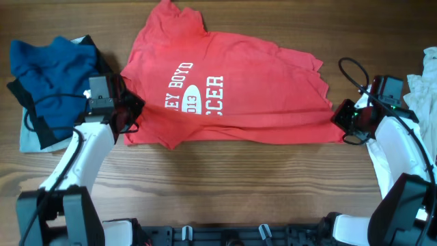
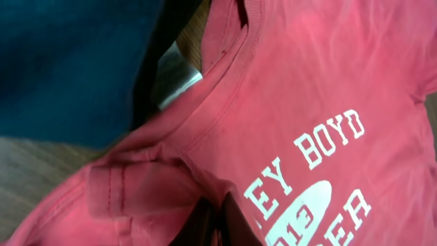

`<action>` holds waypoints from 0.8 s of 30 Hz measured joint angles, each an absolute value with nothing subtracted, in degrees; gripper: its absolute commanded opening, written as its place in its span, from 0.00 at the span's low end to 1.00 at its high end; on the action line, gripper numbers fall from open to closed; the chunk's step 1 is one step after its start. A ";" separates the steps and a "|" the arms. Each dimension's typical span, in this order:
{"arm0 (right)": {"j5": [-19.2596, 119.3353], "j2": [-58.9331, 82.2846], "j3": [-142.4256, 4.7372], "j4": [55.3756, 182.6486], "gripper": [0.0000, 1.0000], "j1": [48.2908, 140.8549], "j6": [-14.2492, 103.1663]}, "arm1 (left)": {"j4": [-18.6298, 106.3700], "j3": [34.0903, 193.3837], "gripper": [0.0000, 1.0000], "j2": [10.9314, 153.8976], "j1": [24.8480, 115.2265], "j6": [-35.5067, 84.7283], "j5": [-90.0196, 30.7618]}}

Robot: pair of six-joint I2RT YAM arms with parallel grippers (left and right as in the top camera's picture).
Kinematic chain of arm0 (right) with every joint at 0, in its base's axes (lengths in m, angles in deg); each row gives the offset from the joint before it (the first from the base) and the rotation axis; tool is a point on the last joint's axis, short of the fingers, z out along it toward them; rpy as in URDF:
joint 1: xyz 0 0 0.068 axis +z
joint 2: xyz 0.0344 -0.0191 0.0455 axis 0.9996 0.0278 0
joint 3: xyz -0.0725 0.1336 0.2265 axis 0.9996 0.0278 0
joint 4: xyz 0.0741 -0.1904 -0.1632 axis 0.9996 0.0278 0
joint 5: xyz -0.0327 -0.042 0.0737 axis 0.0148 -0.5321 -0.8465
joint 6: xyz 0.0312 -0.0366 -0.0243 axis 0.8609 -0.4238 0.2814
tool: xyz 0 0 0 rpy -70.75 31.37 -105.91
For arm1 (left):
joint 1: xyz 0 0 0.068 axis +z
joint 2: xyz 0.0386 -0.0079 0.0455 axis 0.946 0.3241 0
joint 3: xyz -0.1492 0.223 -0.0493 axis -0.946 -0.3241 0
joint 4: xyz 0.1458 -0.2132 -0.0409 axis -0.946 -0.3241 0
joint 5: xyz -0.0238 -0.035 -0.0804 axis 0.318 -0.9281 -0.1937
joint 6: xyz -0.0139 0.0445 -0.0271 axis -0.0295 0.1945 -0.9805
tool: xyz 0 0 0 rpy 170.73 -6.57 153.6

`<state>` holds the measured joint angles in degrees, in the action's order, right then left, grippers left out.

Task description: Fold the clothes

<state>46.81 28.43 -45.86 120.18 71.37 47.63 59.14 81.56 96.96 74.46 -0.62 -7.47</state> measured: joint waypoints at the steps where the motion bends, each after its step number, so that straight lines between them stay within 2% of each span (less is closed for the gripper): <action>1: 46.25 28.56 -45.86 119.29 0.04 71.37 47.32 | 59.62 81.56 0.04 97.31 74.46 -0.62 -7.47; 24: 41.55 32.41 -45.86 111.35 0.04 73.40 43.91 | 65.54 81.56 0.05 97.51 74.46 -0.99 -6.33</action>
<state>41.55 32.41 -45.86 111.35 73.40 43.91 65.54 81.56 97.51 74.46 -0.99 -6.33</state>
